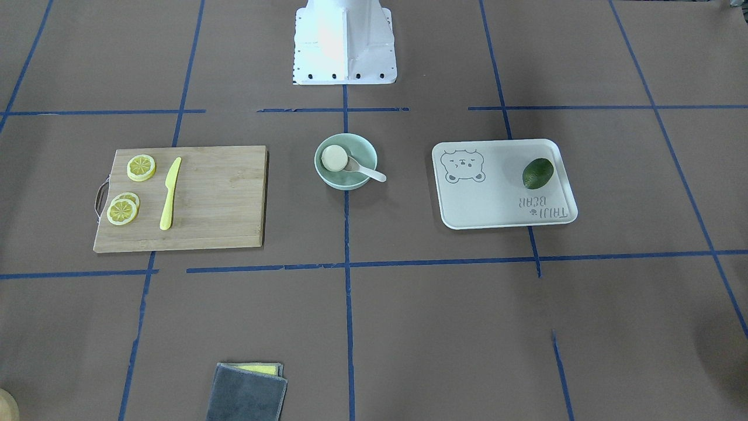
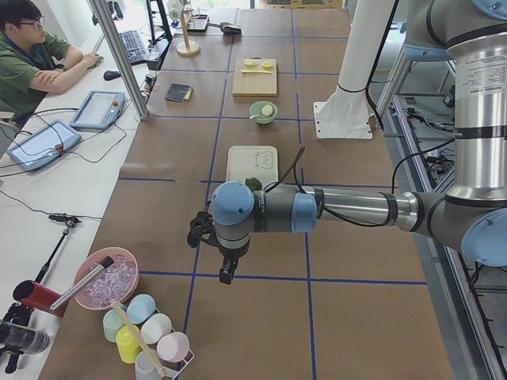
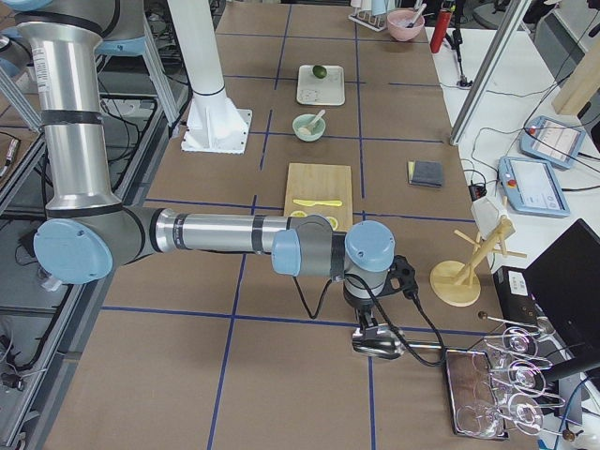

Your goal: Put spoon and bun in bowl

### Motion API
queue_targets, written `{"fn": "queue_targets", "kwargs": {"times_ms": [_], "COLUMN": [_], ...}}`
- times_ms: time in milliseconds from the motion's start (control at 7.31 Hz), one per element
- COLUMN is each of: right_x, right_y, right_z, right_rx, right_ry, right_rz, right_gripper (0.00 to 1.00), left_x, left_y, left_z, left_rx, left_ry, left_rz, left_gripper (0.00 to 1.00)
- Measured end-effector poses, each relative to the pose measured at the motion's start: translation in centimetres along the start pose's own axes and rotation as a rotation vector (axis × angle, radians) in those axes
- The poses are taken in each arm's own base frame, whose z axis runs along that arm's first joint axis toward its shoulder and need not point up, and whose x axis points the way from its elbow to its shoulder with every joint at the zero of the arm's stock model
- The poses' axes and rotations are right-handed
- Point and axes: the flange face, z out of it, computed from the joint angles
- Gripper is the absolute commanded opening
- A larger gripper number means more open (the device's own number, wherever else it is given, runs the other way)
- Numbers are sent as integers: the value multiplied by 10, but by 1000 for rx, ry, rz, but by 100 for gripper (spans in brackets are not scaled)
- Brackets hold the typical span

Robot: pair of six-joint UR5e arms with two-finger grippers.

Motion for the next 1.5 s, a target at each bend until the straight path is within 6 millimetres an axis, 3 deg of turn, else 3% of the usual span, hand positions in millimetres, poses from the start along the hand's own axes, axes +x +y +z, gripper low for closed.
{"fn": "queue_targets", "kwargs": {"times_ms": [274,684,1504], "right_x": [-5,-6,-4], "right_y": [-6,-3,3], "right_z": [-3,1,4], "right_rx": [0,-2,-3], "right_ry": [-4,-10,-11], "right_rz": [45,80,83], "right_gripper": [100,100,100], "left_x": [-2,-4,-3], "left_y": [2,12,14], "left_z": [3,8,8], "left_rx": [-7,-19,-19], "left_ry": [2,7,6], "left_rz": [-6,-19,-18], "left_gripper": [100,100,100]}}
